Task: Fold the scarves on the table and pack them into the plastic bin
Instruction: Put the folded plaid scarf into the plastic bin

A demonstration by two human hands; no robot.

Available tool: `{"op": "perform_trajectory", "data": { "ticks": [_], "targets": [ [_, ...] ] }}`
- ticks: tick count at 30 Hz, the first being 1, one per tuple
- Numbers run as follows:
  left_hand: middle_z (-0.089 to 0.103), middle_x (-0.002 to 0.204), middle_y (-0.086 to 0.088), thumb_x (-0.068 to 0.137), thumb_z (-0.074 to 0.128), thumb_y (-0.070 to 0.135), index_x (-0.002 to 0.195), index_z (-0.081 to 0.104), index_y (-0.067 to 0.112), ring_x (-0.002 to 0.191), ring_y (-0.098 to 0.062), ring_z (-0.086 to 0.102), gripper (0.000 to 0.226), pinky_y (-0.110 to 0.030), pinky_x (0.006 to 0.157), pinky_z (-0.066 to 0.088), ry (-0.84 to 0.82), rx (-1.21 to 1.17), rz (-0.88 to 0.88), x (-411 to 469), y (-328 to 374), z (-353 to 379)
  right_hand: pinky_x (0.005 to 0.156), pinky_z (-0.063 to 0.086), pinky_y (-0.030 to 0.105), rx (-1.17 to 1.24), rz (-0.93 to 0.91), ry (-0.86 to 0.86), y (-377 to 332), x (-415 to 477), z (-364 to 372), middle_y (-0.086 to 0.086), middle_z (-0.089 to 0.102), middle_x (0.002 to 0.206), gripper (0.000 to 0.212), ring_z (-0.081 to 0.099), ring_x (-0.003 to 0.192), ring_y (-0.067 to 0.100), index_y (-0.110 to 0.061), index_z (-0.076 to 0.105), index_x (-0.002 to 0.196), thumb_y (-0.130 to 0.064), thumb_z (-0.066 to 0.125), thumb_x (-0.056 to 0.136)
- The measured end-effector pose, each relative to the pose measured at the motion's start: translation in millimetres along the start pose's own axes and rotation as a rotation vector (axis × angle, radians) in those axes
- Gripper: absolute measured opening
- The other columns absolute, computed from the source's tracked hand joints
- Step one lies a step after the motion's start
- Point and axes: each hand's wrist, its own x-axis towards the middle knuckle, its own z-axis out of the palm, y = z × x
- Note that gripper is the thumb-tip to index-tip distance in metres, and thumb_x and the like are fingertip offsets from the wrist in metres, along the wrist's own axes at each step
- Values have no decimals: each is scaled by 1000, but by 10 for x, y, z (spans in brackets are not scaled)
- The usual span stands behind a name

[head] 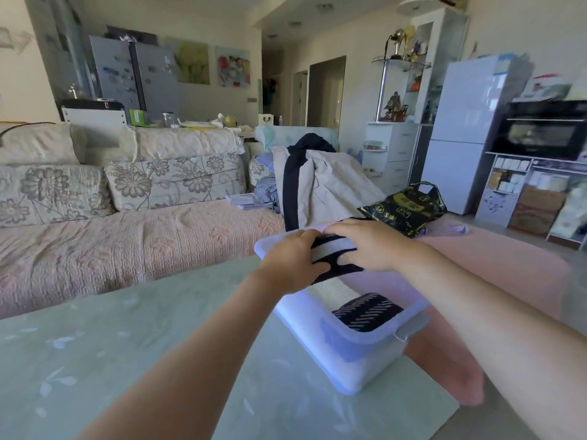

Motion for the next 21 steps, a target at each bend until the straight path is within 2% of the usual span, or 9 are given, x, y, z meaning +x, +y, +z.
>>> {"op": "perform_trajectory", "data": {
  "ticks": [2, 5, 6, 8, 10, 14, 18, 19, 21],
  "targets": [
    [59, 122, -3, 89, 63, 42, 133, 47, 18, 111, -25, 56, 52, -34, 91, 44, -170, 40, -58, 255, -14, 200, 101, 47, 41, 11, 52, -100, 227, 121, 93, -12, 48, 146, 67, 55, 124, 19, -50, 45, 139, -36, 75, 81],
    [60, 101, -3, 92, 58, 42, 115, 49, 16, 89, -24, 58, 36, -34, 70, 43, -349, 55, -80, 516, -83, 449, 72, 56, 25, 127, 140, -235, 507, 280, 280, -13, 58, 125, 58, 66, 87, 14, -54, 53, 126, -36, 79, 78],
    [60, 96, -3, 92, 56, 42, 112, 49, 16, 83, -22, 57, 34, -32, 66, 42, -408, 46, -89, 572, -102, 505, 72, 55, 22, 170, 150, -261, 577, 329, 342, -15, 56, 122, 55, 65, 90, 12, -49, 56, 123, -34, 82, 76],
    [58, 90, -4, 93, 52, 43, 110, 52, 13, 77, -21, 55, 35, -31, 64, 39, -501, 39, -108, 660, -168, 597, 93, 51, 31, 243, 181, -295, 723, 452, 493, -15, 54, 123, 52, 59, 108, 13, -47, 60, 114, -35, 86, 71],
    [53, 85, -3, 93, 47, 44, 107, 52, 10, 73, -20, 50, 37, -33, 67, 38, -559, 59, -148, 732, -268, 712, 99, 47, 34, 351, 229, -283, 832, 532, 635, -9, 54, 123, 54, 55, 114, 14, -44, 62, 114, -34, 89, 69],
    [59, 105, -4, 98, 32, 48, 119, 52, 12, 95, -22, 56, 46, -35, 81, 39, -660, 171, -230, 797, -377, 864, 91, 41, 26, 499, 298, -221, 939, 601, 910, -8, 57, 120, 34, 55, 113, 13, -30, 67, 114, -29, 81, 83],
    [48, 138, -10, 105, 27, 38, 142, 40, 13, 125, -28, 46, 46, -36, 94, 38, -598, 314, -232, 806, -296, 906, 105, 36, 30, 320, 294, -179, 929, 683, 1223, -6, 54, 139, 38, 49, 130, 18, -32, 57, 135, -41, 58, 99],
    [45, 141, -11, 105, 28, 35, 143, 38, 13, 127, -30, 44, 44, -38, 98, 39, -560, 335, -216, 810, -296, 926, 108, 35, 33, 277, 303, -167, 922, 692, 1285, -2, 51, 143, 41, 47, 132, 22, -33, 51, 141, -43, 51, 101],
    [49, 135, -11, 104, 31, 32, 140, 37, 12, 114, -29, 50, 41, -36, 88, 42, -525, 315, -218, 833, -327, 949, 105, 39, 38, 239, 313, -154, 883, 696, 1327, 6, 51, 135, 39, 51, 123, 28, -33, 46, 141, -43, 45, 104]
  ]
}}
